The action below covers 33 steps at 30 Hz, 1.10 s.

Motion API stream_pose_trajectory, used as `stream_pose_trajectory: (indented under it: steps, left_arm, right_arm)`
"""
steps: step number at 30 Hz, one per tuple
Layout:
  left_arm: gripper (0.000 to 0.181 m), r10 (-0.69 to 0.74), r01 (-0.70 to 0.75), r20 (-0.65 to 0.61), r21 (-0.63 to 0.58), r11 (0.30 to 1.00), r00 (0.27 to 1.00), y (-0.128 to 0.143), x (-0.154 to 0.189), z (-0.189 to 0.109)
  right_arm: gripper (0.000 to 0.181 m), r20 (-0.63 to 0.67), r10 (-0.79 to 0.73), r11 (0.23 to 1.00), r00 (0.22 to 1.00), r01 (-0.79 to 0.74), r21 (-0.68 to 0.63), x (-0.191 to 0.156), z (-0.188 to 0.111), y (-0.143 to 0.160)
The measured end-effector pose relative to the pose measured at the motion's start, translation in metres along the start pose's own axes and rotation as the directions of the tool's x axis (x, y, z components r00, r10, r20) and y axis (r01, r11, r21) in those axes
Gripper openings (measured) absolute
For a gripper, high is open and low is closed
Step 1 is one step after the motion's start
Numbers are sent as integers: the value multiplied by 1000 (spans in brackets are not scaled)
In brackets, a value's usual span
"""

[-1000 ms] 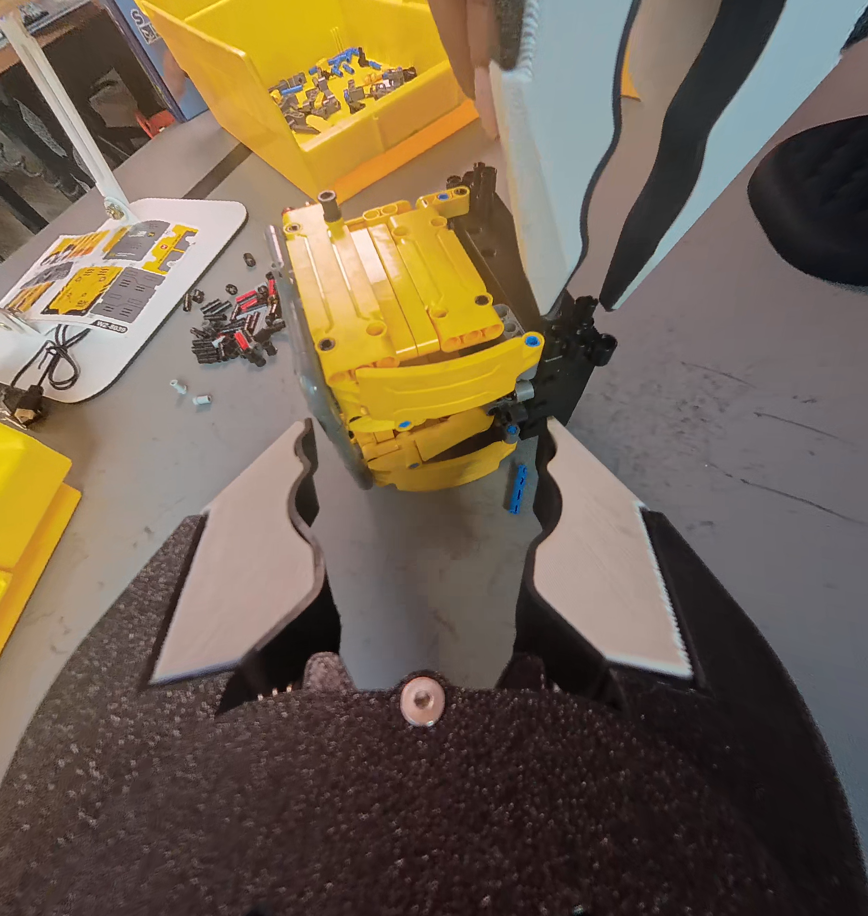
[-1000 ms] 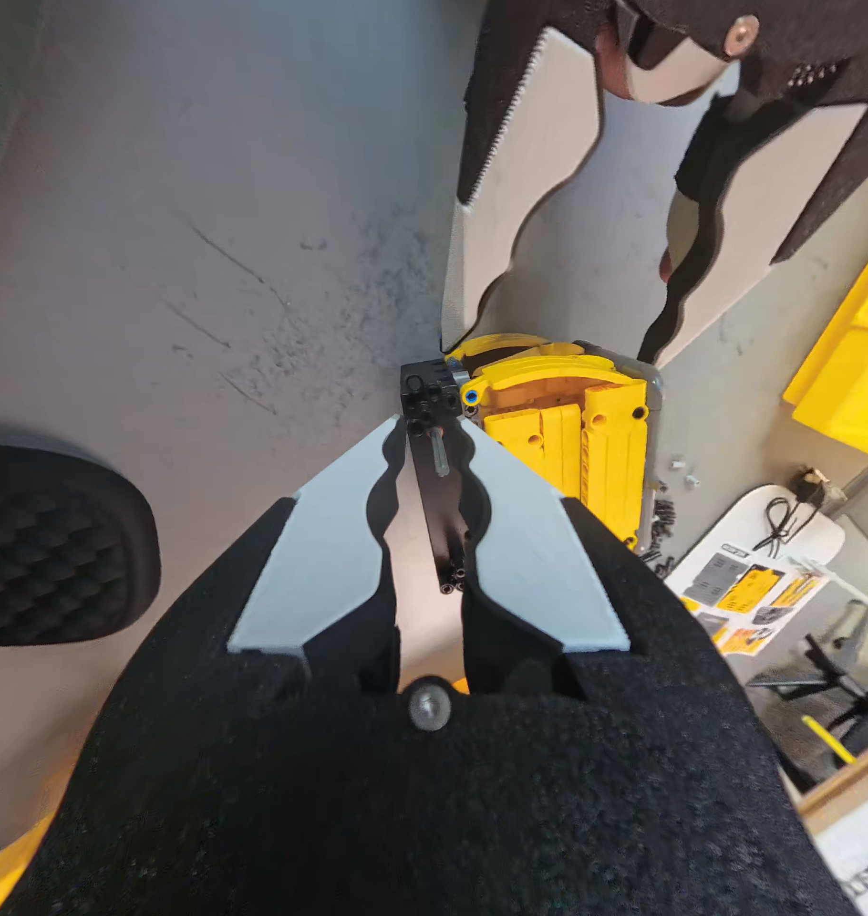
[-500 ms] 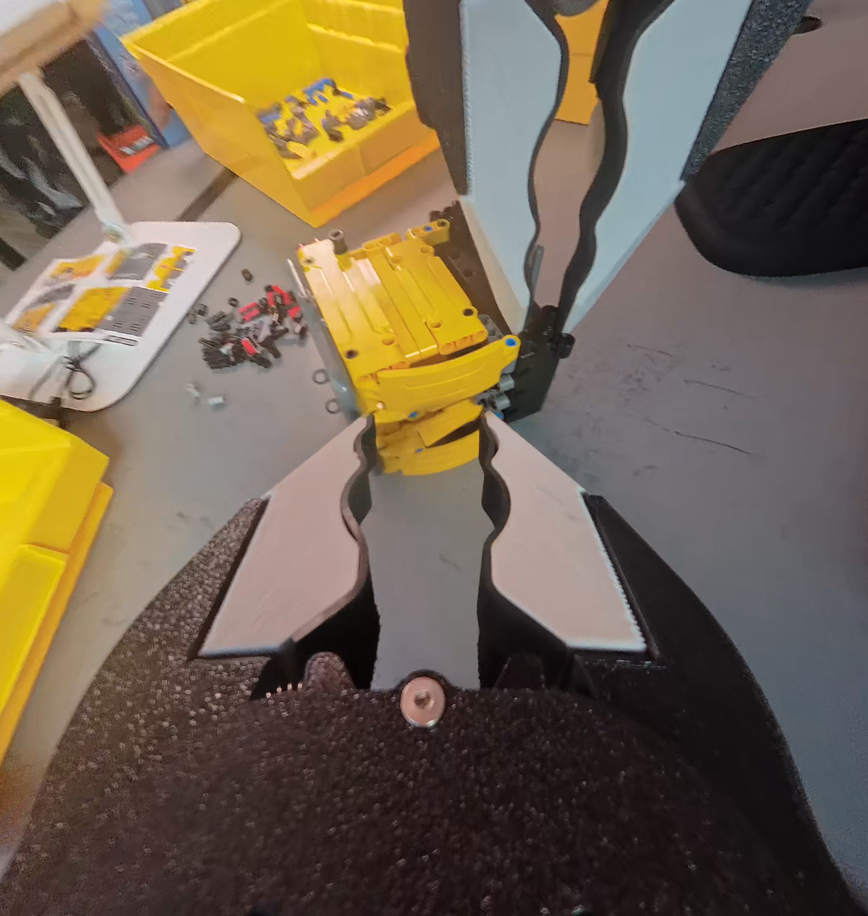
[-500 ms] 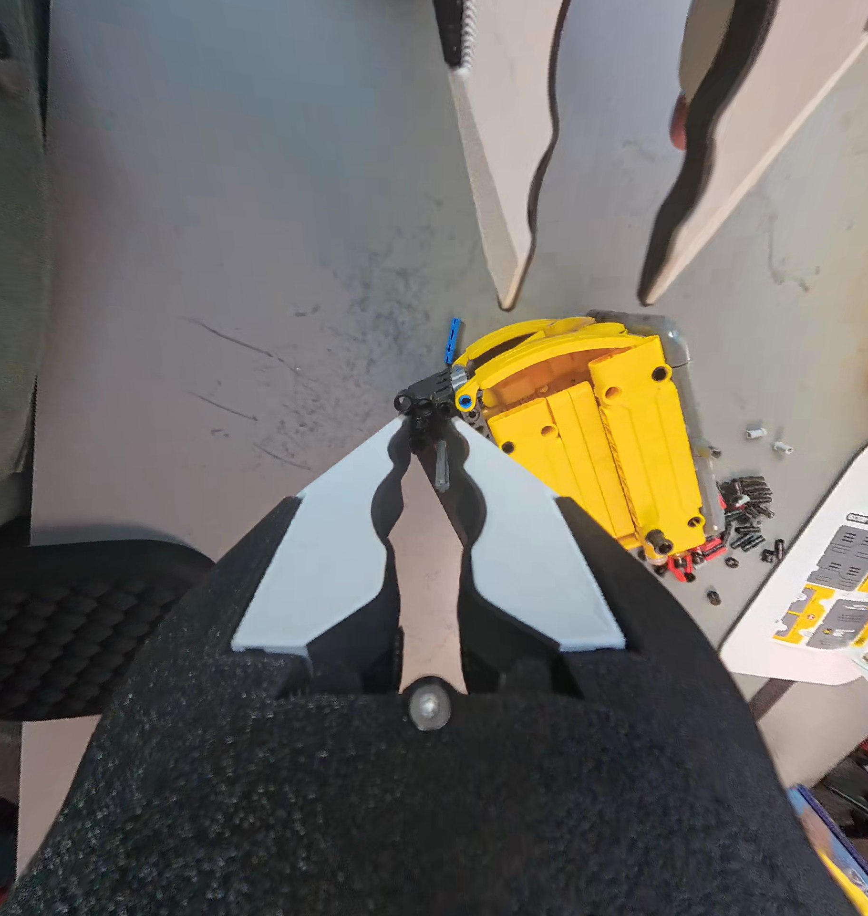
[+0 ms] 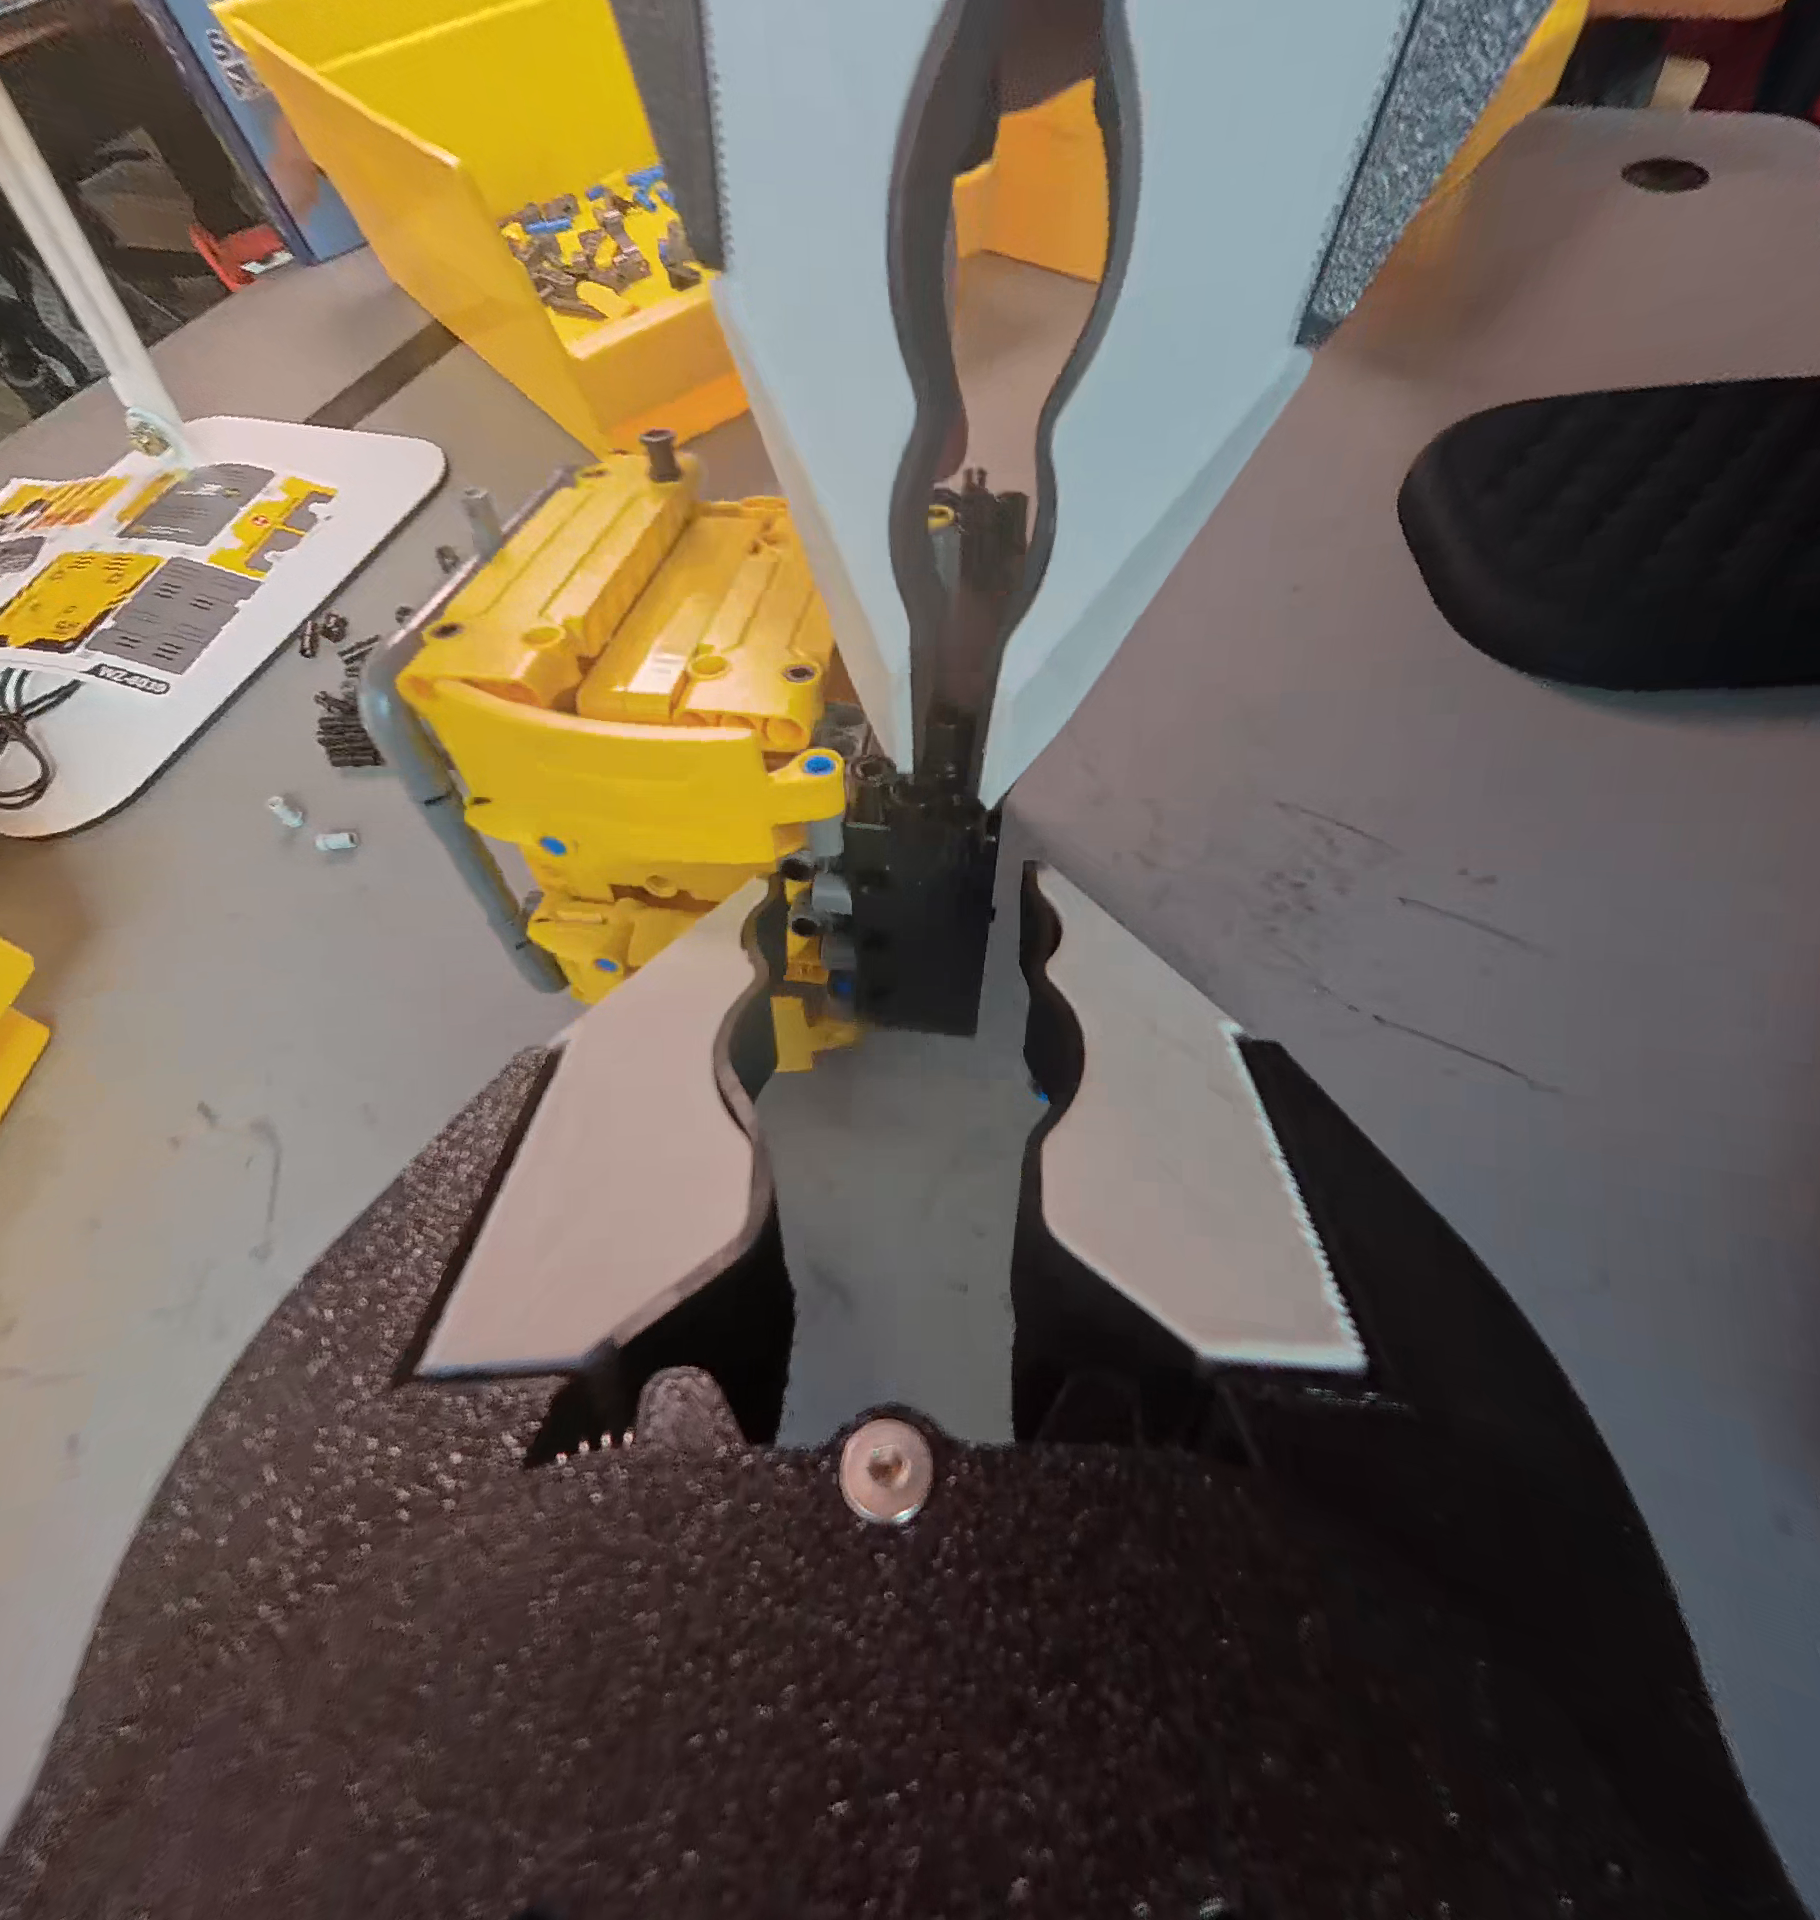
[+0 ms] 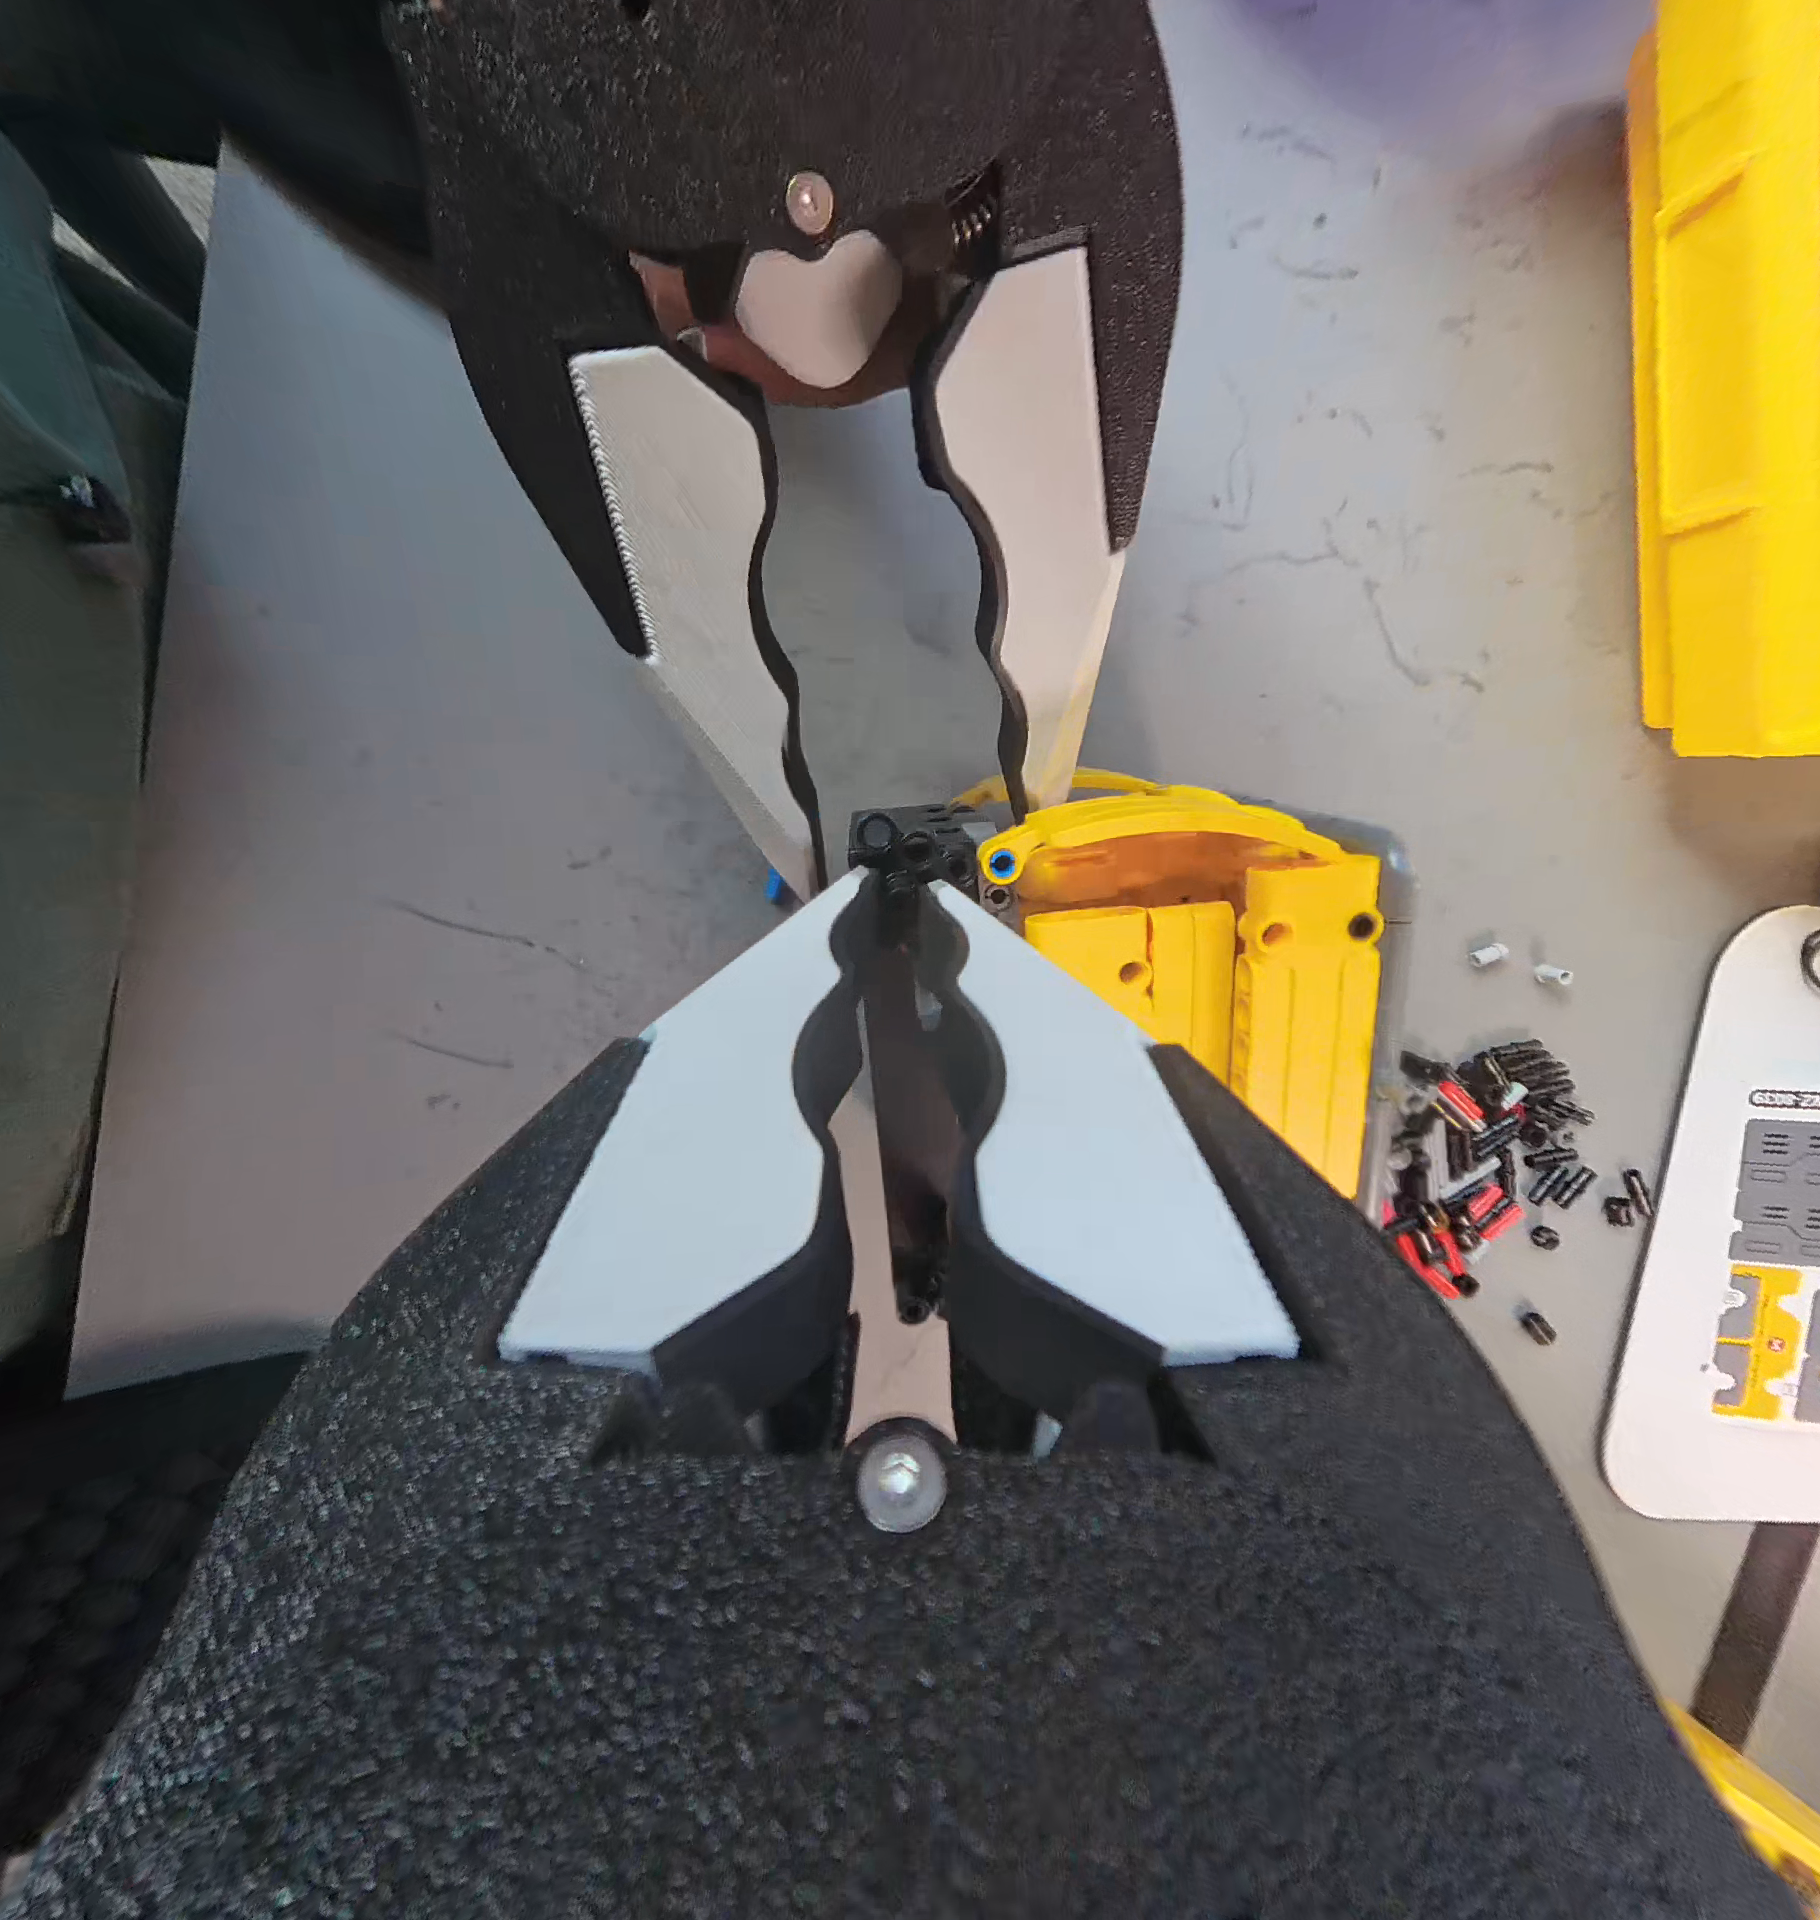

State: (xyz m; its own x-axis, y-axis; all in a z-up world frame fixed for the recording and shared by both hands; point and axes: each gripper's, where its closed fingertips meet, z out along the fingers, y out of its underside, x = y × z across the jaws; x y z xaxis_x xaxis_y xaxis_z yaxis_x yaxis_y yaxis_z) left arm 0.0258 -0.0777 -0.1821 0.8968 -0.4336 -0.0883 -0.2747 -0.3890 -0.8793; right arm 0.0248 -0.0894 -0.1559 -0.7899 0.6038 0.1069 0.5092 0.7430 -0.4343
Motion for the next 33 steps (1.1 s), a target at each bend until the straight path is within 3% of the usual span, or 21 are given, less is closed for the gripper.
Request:
stream_pose_trajectory:
  steps: [4, 8, 15, 25, 27, 29, 33]
  left_arm:
    - [40, -57, 56, 45, 43, 998, 997, -5, -7, 3]
    - [35, -127, 128, -21, 55, 990, 992, -4, -3, 5]
    - [34, -54, 55, -40, 39, 998, 998, 1, 0, 14]
    - [33, -56, 57, -44, 29, 998, 997, 6, -4, 23]
    - [33, -32, 31, -12, -31, 999, 999, 16, -8, 27]
    - [33, -44, 43, -17, -29, 999, 999, 16, -8, 25]
    - [34, -45, 44, -30, -32, 999, 999, 16, -6, 23]
  right_arm:
    - [5, 8, 28, 999, 1000, -28, 25, 6, -3, -2]
    - [5, 24, 30, 999, 999, -31, 25, 5, -3, 0]
    - [4, 32, -19, 1000, 999, 18, 6, 1, 1, 7]
    - [4, -30, -106, 992, 994, 104, -72, 6, 2, 13]
    - [3, -45, -73, 994, 996, 76, 74, 8, -22, -22]
    - [5, -132, -249, 966, 960, 236, -103, 15, -31, -9]
    - [5, -132, -112, 994, 985, 112, -10, 14, -42, -3]
